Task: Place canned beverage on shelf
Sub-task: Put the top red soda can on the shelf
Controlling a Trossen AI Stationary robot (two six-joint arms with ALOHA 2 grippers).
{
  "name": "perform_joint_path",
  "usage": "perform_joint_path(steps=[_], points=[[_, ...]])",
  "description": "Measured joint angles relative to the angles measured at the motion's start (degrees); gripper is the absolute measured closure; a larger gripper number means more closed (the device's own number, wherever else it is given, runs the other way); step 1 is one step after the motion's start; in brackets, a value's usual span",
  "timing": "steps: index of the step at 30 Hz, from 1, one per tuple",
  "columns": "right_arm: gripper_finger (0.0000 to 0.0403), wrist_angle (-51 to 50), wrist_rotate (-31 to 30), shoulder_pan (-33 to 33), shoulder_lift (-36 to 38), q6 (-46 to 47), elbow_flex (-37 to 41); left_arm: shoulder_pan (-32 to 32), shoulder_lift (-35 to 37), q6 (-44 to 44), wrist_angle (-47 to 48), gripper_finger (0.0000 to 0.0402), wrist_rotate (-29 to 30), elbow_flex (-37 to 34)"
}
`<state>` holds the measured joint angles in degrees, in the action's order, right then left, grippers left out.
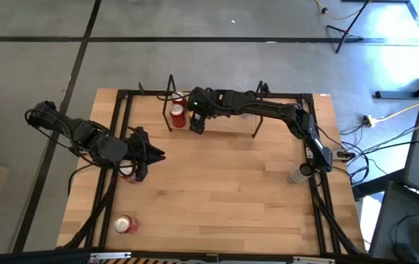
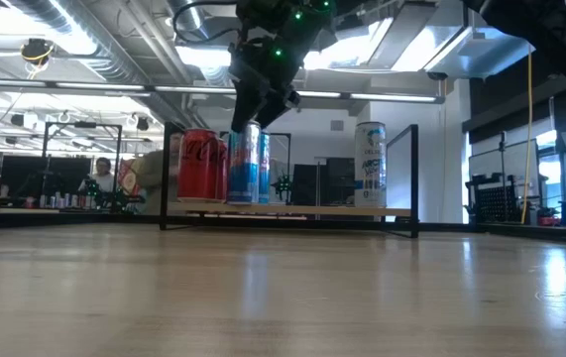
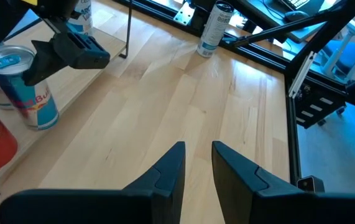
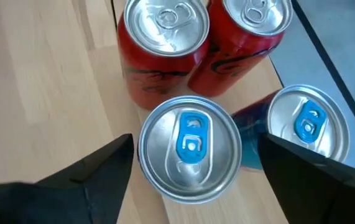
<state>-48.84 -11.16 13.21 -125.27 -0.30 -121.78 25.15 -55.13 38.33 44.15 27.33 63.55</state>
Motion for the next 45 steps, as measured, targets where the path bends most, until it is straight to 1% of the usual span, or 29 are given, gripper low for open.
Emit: perform_joint_path(steps=[3, 5, 8, 9, 12, 15, 17, 19, 23, 25, 27, 29, 32, 37, 39, 42, 45], points=[[0.0076, -3.0, 0.1, -0.1, 0.0, 0.1, -2.3, 0.0, 0.0, 0.0, 0.0, 0.0327, 0.0, 0.0], [0.0081, -6.1, 0.5, -0.6, 0.0, 0.2, -5.9, 0.0, 0.0, 0.0, -0.2, 0.0327, 0.0, 0.0], [0.0086, -12.9, 2.8, -2.0, 0.0, 0.2, -12.8, 0.0, 0.0, 0.0, -1.2, 0.0327, 0.0, 0.0], [0.0086, -13.4, 3.6, -2.8, 0.5, 0.5, -13.4, 0.0, 0.0, 0.0, -1.8, 0.0327, 0.0, 0.0], [0.0086, -10.9, 5.4, -5.9, 5.4, 2.7, -9.9, -0.6, 0.0, -1.3, -3.0, 0.0327, 0.6, 0.0], [0.0087, -9.9, 4.6, -9.5, 8.5, 3.4, -9.8, -2.3, 0.0, -1.4, -3.1, 0.0316, 1.3, 0.0], [0.0087, -10.6, 2.8, -12.1, 9.6, 3.5, -9.8, -3.5, 0.0, -1.4, -2.8, 0.0296, 0.5, 0.0], [0.0087, -12.8, 1.5, -14.9, 10.0, 3.8, -9.7, -4.7, 0.0, -1.9, -2.8, 0.0266, -2.9, 0.0], [0.0087, -16.2, 1.2, -20.0, 10.6, 7.2, -8.3, -6.5, 0.0, -2.0, -2.2, 0.0195, -8.9, 0.0], [0.0087, -17.0, 1.2, -22.4, 11.2, 9.3, -6.1, -7.2, 0.0, -1.3, -0.4, 0.0157, -9.8, 0.0], [0.0087, -16.8, 0.1, -24.8, 11.7, 12.0, -3.2, -7.7, 0.0, 3.3, 3.8, 0.0123, -10.6, 0.0], [0.0086, -16.8, -2.3, -27.0, 11.9, 15.1, 0.1, -7.9, 0.0, 7.8, 8.2, 0.0097, -13.2, 0.0], [0.0086, -16.4, -5.9, -29.9, 12.9, 20.1, 4.9, -7.2, 0.0, 15.1, 16.6, 0.0077, -17.9, 0.0], [0.0086, -15.2, -7.5, -33.6, 13.1, 27.8, 11.0, -4.1, -0.1, 29.6, 31.9, 0.0076, -20.0, 0.0], [0.0086, -13.6, -8.0, -34.6, 13.1, 30.2, 13.0, -2.9, -0.1, 34.5, 36.5, 0.0080, -20.6, 0.0], [0.0086, -12.6, -8.8, -35.9, 13.1, 33.2, 14.4, -1.1, -0.1, 40.7, 40.6, 0.0082, -21.5, 0.0], [0.0086, -11.6, -9.8, -36.9, 13.0, 34.7, 14.4, 0.3, -0.1, 44.2, 43.4, 0.0083, -21.7, 0.0]])
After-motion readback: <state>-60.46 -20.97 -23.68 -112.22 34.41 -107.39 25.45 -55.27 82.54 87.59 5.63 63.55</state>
